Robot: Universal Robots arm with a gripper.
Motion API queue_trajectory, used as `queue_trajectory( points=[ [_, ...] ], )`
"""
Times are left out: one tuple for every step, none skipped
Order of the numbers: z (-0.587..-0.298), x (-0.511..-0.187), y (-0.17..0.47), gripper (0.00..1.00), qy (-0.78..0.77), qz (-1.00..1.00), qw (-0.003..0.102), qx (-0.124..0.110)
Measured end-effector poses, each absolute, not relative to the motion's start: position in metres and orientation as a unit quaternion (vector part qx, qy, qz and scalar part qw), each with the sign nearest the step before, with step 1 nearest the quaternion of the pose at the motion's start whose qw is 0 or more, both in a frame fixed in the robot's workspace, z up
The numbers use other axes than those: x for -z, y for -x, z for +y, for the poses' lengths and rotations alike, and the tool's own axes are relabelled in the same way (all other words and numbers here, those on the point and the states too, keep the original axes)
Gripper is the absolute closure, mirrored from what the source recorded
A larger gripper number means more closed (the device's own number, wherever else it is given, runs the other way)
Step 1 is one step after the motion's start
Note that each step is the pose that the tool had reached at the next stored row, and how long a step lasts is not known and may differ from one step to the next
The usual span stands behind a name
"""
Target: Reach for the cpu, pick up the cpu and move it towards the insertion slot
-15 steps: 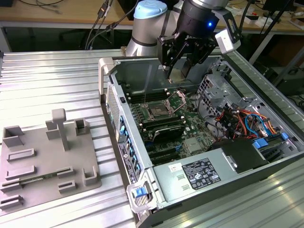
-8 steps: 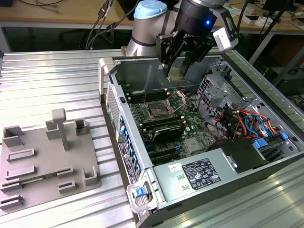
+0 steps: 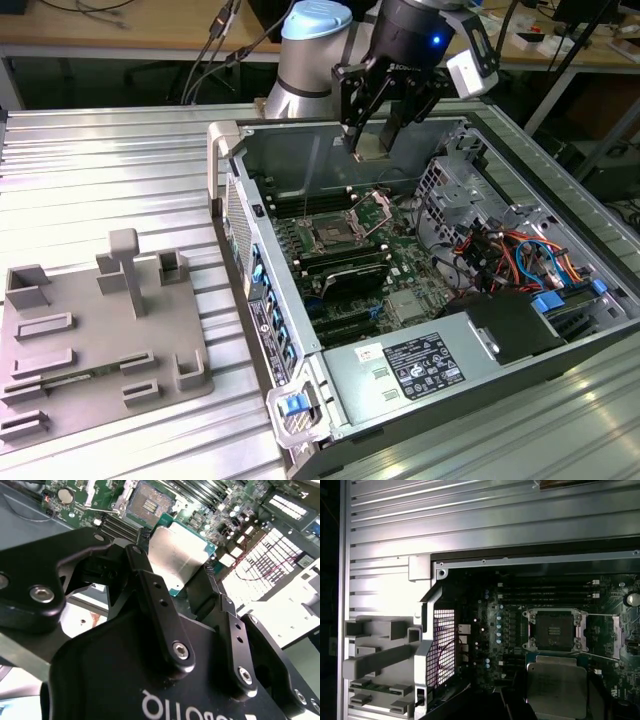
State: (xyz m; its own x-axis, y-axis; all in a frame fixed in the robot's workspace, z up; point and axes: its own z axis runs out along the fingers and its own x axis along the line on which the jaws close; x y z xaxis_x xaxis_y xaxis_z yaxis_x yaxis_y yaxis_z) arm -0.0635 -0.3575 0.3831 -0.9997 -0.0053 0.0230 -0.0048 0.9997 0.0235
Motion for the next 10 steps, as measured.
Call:
queue_trajectory(
  points=[
    [-0.357,-0.383,0.062,0.45,-0.003,-1.000,0.012,0.012],
    [-0.356,-0.383,0.061,0.45,-0.003,-1.000,0.012,0.012],
    [-0.356,-0.383,0.060,0.45,-0.003,-1.000,0.012,0.012],
    [-0.355,-0.383,0.059,0.45,-0.003,-1.000,0.012,0.012],
    [-0.354,-0.383,0.057,0.45,-0.003,-1.000,0.012,0.012],
    [-0.353,-0.383,0.056,0.45,-0.003,-1.000,0.012,0.012],
    [-0.352,-0.383,0.054,0.45,-0.003,-1.000,0.012,0.012],
    [-0.351,-0.382,0.052,0.45,-0.003,-1.000,0.012,0.012],
    [-0.350,-0.382,0.051,0.45,-0.003,-1.000,0.012,0.012],
    [-0.349,-0.382,0.051,0.45,-0.003,-1.000,0.012,0.012]
  ],
)
